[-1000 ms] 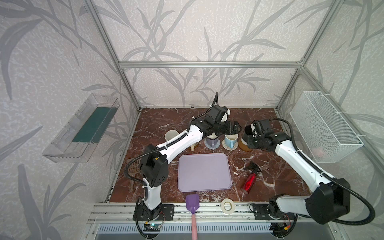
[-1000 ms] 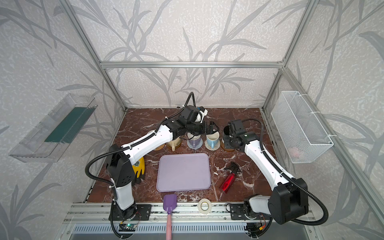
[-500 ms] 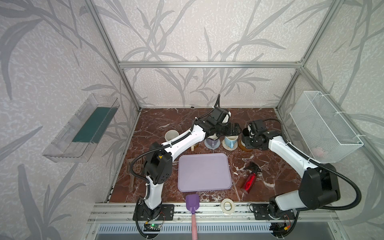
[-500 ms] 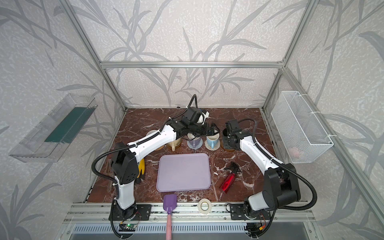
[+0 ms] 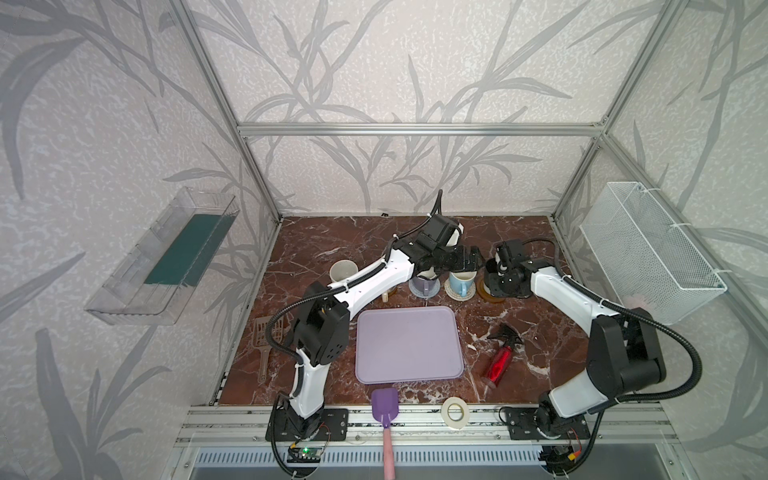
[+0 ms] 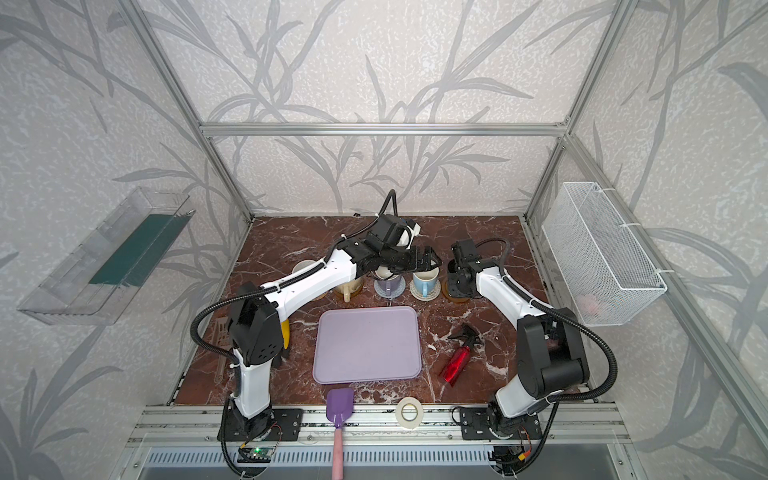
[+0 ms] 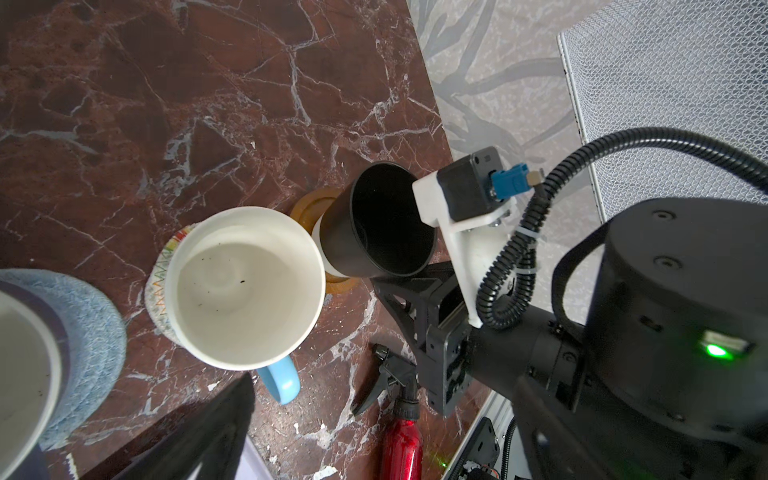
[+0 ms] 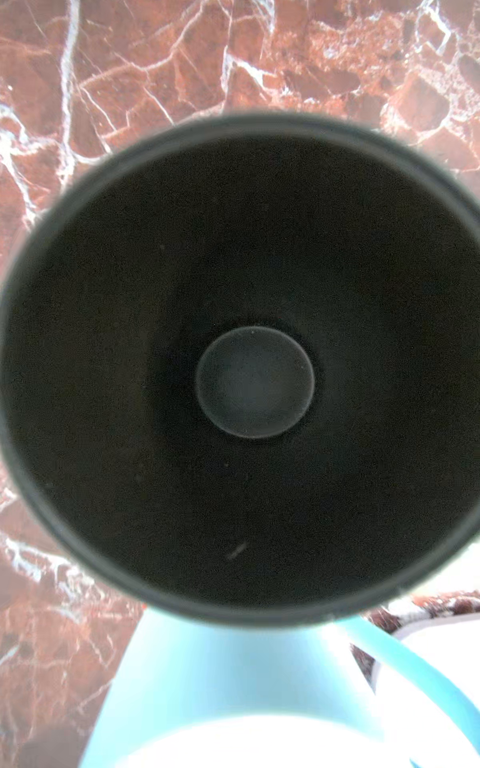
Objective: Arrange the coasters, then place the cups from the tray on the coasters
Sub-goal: 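Lower the black mug onto the orange-brown wooden coaster with right gripper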
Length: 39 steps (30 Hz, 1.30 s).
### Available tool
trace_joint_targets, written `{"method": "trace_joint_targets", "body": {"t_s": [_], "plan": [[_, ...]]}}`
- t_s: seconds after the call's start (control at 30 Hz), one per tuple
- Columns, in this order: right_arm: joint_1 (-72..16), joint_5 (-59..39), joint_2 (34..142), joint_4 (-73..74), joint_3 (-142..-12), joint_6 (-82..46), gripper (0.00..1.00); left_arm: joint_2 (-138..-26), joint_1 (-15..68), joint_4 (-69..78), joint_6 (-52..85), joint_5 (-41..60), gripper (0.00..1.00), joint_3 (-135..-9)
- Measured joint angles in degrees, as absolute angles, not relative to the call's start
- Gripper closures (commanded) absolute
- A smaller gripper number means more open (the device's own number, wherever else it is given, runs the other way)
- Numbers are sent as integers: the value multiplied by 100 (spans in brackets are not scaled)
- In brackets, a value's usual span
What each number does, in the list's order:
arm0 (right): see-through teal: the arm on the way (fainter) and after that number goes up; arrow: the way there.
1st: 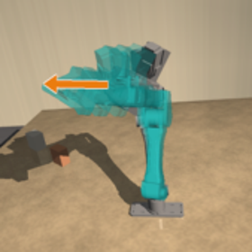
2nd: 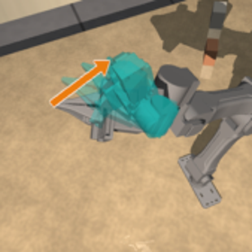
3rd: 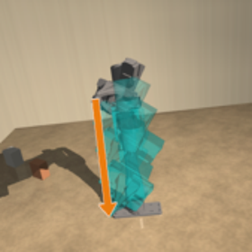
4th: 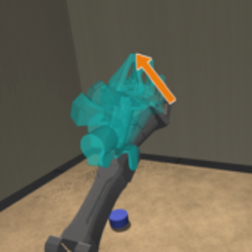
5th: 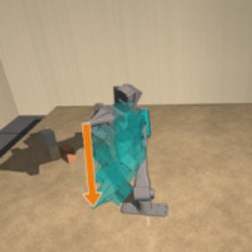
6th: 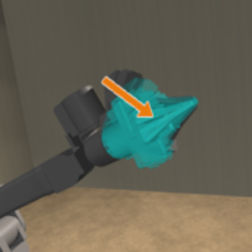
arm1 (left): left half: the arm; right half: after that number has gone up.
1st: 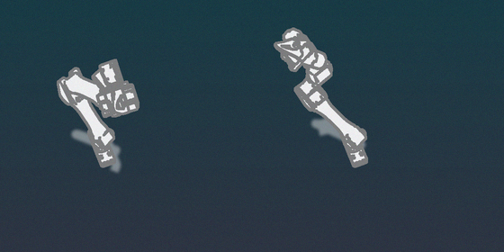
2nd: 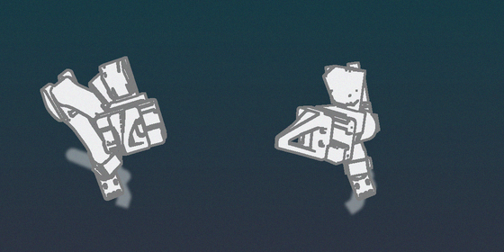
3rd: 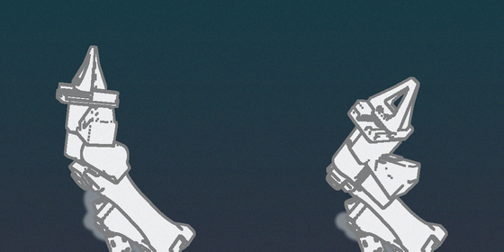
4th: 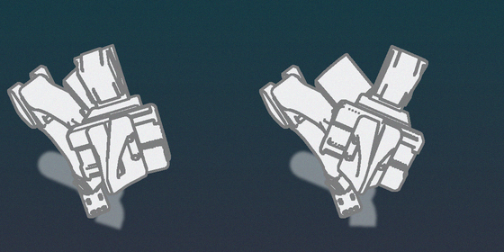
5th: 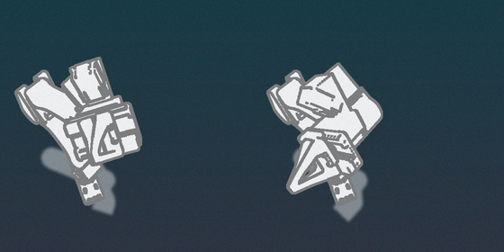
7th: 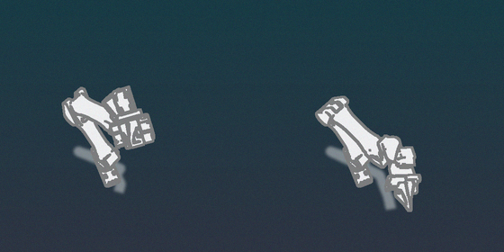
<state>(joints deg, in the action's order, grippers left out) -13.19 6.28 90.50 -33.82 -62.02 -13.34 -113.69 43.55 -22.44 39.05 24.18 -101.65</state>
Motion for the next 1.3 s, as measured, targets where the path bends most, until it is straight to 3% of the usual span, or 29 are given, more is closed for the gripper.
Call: {"method": "trace_joint_targets", "body": {"t_s": [1.3], "plan": [[-1302,646,8877,-2862,-5710,-1247,97,-11421,4388,-1922,4115,2453,1,-10101]]}}
